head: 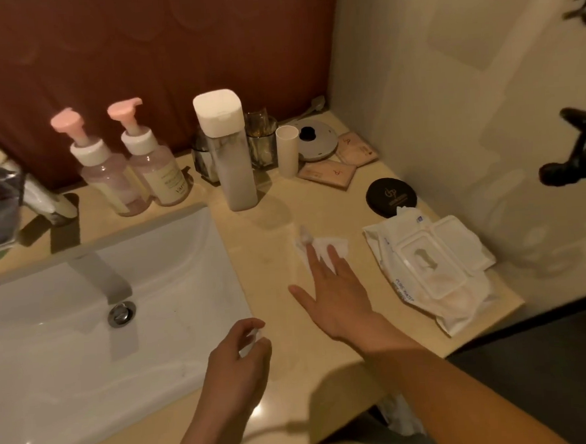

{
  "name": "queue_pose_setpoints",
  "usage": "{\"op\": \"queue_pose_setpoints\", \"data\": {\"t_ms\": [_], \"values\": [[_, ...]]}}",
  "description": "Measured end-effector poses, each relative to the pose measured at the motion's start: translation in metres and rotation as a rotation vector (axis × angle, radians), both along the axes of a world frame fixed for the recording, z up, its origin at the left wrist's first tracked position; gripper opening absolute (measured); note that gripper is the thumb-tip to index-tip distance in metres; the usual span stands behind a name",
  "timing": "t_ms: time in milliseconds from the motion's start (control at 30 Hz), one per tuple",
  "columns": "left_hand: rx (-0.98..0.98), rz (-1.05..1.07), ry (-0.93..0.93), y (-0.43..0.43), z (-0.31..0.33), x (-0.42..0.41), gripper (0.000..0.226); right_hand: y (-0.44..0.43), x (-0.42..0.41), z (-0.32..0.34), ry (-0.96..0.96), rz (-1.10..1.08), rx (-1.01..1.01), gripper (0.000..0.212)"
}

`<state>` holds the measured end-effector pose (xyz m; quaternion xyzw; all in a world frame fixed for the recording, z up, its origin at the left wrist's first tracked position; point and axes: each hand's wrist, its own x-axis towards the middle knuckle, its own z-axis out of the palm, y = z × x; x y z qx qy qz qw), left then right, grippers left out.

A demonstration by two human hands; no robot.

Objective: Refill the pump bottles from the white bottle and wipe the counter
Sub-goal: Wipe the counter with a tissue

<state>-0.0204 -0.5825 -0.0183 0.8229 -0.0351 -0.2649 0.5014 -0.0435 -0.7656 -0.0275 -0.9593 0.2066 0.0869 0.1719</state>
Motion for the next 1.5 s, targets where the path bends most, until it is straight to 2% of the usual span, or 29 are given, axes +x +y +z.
{"op": "queue_pose_setpoints", "data": {"t_ms": [167, 267, 467, 567, 800, 900, 1000, 1200, 1333, 1500], "values": [[-0.039, -0.034, 0.019, 0.006, -0.006, 0.002, 0.022, 0.054, -0.02, -0.006, -0.044, 0.191, 0.02, 0.076], [-0.049, -0.053, 0.022, 0.012, -0.007, 0.004, 0.024, 0.067, -0.052, -0.003, -0.01, 0.229, 0.045, 0.074], [-0.055, -0.085, 0.002, 0.015, -0.008, 0.009, 0.017, 0.053, -0.123, 0.015, 0.066, 0.107, 0.13, 0.074], [-0.063, -0.103, 0.007, 0.017, -0.009, 0.01, 0.017, 0.03, -0.137, 0.014, 0.104, -0.025, 0.048, 0.074], [-0.046, -0.175, -0.057, 0.022, -0.013, 0.009, 0.024, -0.003, -0.087, -0.005, 0.079, -0.242, 0.111, 0.075], [-0.089, -0.151, -0.04, 0.025, -0.014, 0.008, 0.036, 0.023, -0.055, -0.002, 0.06, -0.152, 0.149, 0.072], [-0.154, -0.082, -0.003, 0.031, -0.016, 0.009, 0.039, 0.065, -0.045, -0.001, 0.004, 0.012, 0.136, 0.071], [-0.113, -0.086, -0.056, 0.035, -0.014, 0.014, 0.034, 0.109, -0.103, 0.008, 0.076, 0.211, 0.126, 0.074], [-0.063, -0.045, -0.083, 0.028, -0.012, 0.01, 0.028, 0.083, -0.152, 0.024, 0.139, 0.171, 0.231, 0.074], [-0.021, 0.024, -0.097, 0.022, -0.009, 0.003, 0.022, 0.011, -0.163, 0.02, 0.232, 0.142, 0.143, 0.074]]}}
